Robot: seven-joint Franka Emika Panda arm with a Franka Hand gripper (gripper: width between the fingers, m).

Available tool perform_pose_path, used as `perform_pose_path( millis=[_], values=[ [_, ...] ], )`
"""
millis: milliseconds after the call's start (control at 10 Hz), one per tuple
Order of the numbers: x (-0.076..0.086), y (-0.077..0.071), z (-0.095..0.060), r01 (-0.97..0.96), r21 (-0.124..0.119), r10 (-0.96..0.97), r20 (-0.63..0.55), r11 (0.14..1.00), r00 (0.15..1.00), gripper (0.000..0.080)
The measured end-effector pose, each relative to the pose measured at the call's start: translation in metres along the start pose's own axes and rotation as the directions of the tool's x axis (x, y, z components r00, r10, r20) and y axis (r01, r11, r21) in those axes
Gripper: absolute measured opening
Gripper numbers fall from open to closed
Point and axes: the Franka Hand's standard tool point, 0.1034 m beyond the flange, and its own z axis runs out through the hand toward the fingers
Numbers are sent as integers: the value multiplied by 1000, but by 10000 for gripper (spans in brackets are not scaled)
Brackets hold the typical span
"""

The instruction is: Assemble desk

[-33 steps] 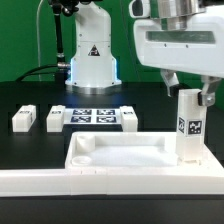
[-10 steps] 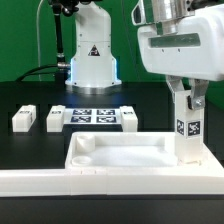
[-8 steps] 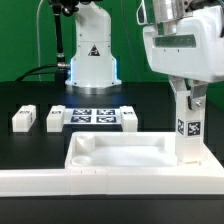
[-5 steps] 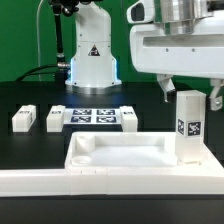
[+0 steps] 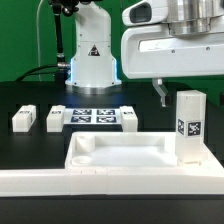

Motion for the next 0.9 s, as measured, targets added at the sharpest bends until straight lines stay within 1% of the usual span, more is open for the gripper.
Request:
perform_pose_path(
  millis=[100,200,300,400,500,600,700,800,900],
  values=[
    [9,-1,-6,259,-34,-259,-9,965,966,649],
    [13,-2,-6,412,-38,-412,-8,910,911,649],
    [12,-1,-6,511,-39,-512,-2,859,859,649],
    [12,-1,-6,528,-39,-528,-2,848,849,649],
    [12,-1,-6,528,-39,-528,-1,849,849,562],
    [12,-1,-6,503,-38,-503,-3,864,864,415],
    [12,-1,-6,504,-38,-505,-3,863,863,415],
    [12,-1,-6,484,-37,-485,-3,874,875,287],
    [13,0,-6,392,-37,-393,-8,919,920,287]
  ],
)
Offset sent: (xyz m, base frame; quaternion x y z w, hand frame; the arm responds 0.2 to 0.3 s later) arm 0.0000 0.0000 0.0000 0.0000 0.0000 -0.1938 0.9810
